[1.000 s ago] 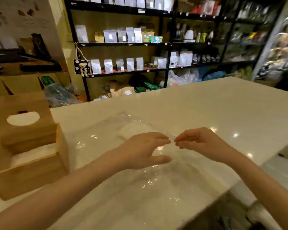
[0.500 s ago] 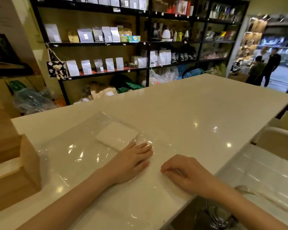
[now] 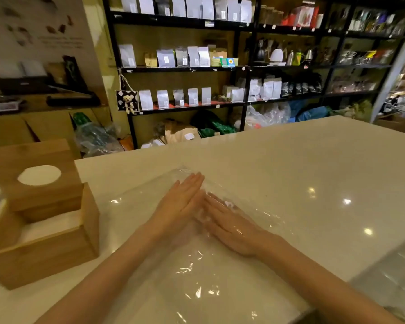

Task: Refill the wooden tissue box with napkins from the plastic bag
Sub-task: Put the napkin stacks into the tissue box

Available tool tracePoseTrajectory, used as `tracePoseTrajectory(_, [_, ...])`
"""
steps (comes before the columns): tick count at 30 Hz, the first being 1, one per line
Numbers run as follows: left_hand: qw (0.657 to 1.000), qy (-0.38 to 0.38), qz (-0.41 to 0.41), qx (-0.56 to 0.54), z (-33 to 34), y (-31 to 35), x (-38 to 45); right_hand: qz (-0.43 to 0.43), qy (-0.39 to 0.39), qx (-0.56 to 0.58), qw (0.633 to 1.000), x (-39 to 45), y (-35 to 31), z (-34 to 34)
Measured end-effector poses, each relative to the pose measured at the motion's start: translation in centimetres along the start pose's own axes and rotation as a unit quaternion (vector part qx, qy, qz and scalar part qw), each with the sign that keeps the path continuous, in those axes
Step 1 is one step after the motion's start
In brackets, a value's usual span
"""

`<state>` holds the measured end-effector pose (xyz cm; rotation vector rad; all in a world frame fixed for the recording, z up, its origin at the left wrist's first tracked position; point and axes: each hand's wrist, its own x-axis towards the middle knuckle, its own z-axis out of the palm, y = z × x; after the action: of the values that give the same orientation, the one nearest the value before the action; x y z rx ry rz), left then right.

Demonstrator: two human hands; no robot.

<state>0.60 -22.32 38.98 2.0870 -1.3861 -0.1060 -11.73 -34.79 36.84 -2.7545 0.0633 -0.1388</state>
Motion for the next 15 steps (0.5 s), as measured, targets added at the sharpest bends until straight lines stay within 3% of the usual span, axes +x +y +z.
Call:
tracePoseTrajectory(2, [0.996, -0.009, -0.091, 0.013, -0.4, -2.3, 0.1, -0.004, -0.009, -0.029, 1.0, 1.2, -0.5, 0.1])
tracePoseTrajectory(4, [0.992, -0.025, -0.123, 0.023, -0.4, -3.7, 0.0, -0.001, -0.011, -0.06, 0.998, 1.8, -0.8, 0.1])
tracePoseTrajectory(9, [0.991, -0.064, -0.112, 0.022, 0.4, -4.7, 0.1, 0.013, -0.034, -0.085, 0.996, 2.1, -1.1, 0.3])
tracePoseTrajectory(12, [0.99, -0.082, -0.108, 0.05, 0.9, -5.3, 0.5, -0.023, 0.045, -0.102, 0.994, 2.2, -0.7, 0.8])
tracePoseTrajectory(15, [0.988, -0.086, -0.11, 0.063, 0.9, -5.8, 0.7, 0.018, -0.039, -0.083, 0.996, 1.4, -0.7, 1.1])
